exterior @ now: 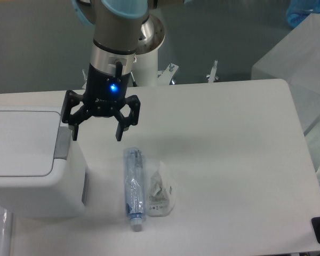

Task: Open the trash can
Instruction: 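Lower the gripper fingers onto the lid edge and press down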

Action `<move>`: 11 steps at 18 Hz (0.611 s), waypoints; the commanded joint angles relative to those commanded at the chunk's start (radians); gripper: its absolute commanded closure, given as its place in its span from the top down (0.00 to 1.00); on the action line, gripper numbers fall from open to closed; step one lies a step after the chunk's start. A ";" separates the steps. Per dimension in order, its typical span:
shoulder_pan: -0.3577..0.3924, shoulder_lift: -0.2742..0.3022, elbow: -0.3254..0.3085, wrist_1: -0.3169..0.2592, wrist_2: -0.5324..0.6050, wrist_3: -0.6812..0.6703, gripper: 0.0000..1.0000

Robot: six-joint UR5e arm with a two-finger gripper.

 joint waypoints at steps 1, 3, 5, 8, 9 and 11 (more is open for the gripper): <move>0.002 -0.002 0.000 0.000 0.000 0.002 1.00; 0.000 -0.014 0.000 0.014 0.000 0.000 1.00; -0.006 -0.020 0.000 0.028 0.002 -0.002 1.00; -0.006 -0.026 0.000 0.029 0.002 -0.002 1.00; -0.006 -0.028 0.000 0.029 0.002 -0.002 1.00; -0.008 -0.029 0.000 0.029 0.002 -0.002 1.00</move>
